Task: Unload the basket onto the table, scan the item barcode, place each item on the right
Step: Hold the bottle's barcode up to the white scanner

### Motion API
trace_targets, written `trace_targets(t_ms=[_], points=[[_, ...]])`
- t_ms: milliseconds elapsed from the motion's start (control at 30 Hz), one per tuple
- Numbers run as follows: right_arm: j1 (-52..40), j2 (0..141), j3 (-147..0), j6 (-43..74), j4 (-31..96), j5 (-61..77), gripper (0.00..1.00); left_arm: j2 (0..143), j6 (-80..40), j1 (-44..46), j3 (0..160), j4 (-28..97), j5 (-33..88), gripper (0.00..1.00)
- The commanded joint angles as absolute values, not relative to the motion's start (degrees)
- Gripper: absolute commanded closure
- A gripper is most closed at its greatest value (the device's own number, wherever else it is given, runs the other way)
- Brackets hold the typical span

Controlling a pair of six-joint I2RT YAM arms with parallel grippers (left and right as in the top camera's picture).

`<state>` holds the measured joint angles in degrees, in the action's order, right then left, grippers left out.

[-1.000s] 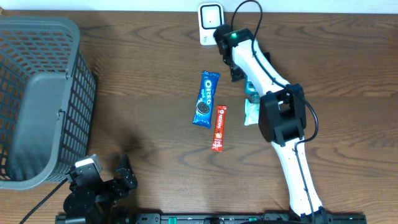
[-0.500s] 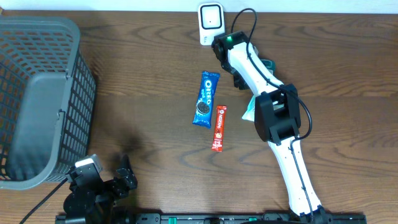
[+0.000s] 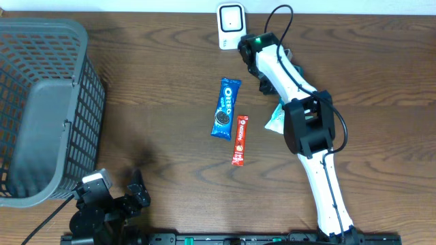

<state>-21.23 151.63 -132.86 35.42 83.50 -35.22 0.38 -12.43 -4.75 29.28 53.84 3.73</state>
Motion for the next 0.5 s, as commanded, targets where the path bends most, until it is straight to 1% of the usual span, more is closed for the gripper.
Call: trace_targets(t_ms=[0, 233, 367, 467], points=[[-19.2, 160.4, -125.8, 33.0, 79.3, -18.5, 0.47, 0.6, -12.8, -4.8, 29.1, 54.0, 3.8, 0.02], [-19.1, 160.4, -124.8, 31.8, 78.5, -16.0, 0.58, 0.6, -12.8, -4.8, 29.1, 54.0, 3.8, 0.02], [-19.2, 160.4, -125.3, 25.5, 78.2, -10.0, 0.63, 0.6, -12.8, -4.8, 29.1, 54.0, 3.8, 0.02], [-19.2, 160.2, -126.6, 19.9, 78.2, -3.2, 0.64, 0.6, -12.8, -4.8, 29.1, 54.0, 3.8, 0.02]])
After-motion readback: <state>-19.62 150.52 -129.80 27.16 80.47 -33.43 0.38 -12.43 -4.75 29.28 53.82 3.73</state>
